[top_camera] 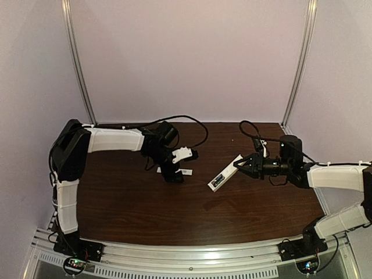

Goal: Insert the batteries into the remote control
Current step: Pass from the right arm to the left

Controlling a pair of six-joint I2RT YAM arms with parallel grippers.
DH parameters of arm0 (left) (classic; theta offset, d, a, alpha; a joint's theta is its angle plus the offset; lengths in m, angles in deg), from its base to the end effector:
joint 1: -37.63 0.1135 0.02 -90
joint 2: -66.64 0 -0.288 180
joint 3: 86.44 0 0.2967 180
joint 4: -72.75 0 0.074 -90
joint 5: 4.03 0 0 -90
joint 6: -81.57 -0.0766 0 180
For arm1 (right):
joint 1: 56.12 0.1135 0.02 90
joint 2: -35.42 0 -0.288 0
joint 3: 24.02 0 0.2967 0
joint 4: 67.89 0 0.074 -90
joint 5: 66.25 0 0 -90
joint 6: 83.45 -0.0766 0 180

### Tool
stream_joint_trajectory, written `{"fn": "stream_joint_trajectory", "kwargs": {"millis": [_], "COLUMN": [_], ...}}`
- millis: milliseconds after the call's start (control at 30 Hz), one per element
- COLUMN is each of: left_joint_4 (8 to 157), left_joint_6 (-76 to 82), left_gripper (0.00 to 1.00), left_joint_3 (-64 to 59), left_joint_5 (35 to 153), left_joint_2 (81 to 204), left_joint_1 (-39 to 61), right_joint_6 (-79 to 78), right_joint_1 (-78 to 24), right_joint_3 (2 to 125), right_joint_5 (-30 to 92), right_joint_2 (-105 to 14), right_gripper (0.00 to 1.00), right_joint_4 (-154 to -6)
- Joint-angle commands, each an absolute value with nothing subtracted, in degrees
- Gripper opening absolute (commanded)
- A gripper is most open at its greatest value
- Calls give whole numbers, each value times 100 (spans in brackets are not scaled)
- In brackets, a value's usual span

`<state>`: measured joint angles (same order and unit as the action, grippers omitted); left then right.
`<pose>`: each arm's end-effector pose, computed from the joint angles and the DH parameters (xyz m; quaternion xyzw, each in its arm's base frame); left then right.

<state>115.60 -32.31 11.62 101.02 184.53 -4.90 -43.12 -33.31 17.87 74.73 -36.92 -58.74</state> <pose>0.3563 -0.3538 0.1359 0.5534 0.7891 -0.1635 0.2104 0.2556 0.1720 0.1932 -0.0631 0.7813 0.5877 0.2007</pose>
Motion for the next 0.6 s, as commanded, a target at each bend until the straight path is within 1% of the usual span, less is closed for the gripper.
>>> {"fn": "stream_joint_trajectory", "kwargs": {"millis": [0,67,133,200,300,400,467,567], "left_joint_4": [11765,11831,11858,11697,11011,10253,9782,9381], "left_joint_6": [-3861,-3831,-3650,-3344,-2816,-2155,-1577,-808], "left_gripper": [80,80,81,85,91,92,89,87], "left_joint_3": [1853,2114,2248,2182,1585,880,677,770], "left_joint_5": [9864,9933,10258,10784,11344,11647,11425,10929], "left_joint_2": [18922,19128,19123,18918,18276,17613,17285,17250], "left_joint_1": [-484,-475,-482,-494,-599,-768,-930,-1208], "right_joint_6": [-4210,-4180,-4226,-4298,-4370,-4440,-4512,-4605], "right_joint_1": [-3405,-3415,-3414,-3415,-3403,-3390,-3352,-3219], "right_joint_3": [1661,1633,1585,1536,1460,1404,1381,1422], "right_joint_5": [7552,7514,7447,7352,7126,6899,6807,6693], "right_joint_2": [-3658,-3697,-3745,-3791,-3808,-3825,-3900,-4000], "right_gripper": [0,0,0,0,0,0,0,0], "right_joint_4": [-5820,-5828,-5729,-5632,-5523,-5378,-5239,-5098]}}
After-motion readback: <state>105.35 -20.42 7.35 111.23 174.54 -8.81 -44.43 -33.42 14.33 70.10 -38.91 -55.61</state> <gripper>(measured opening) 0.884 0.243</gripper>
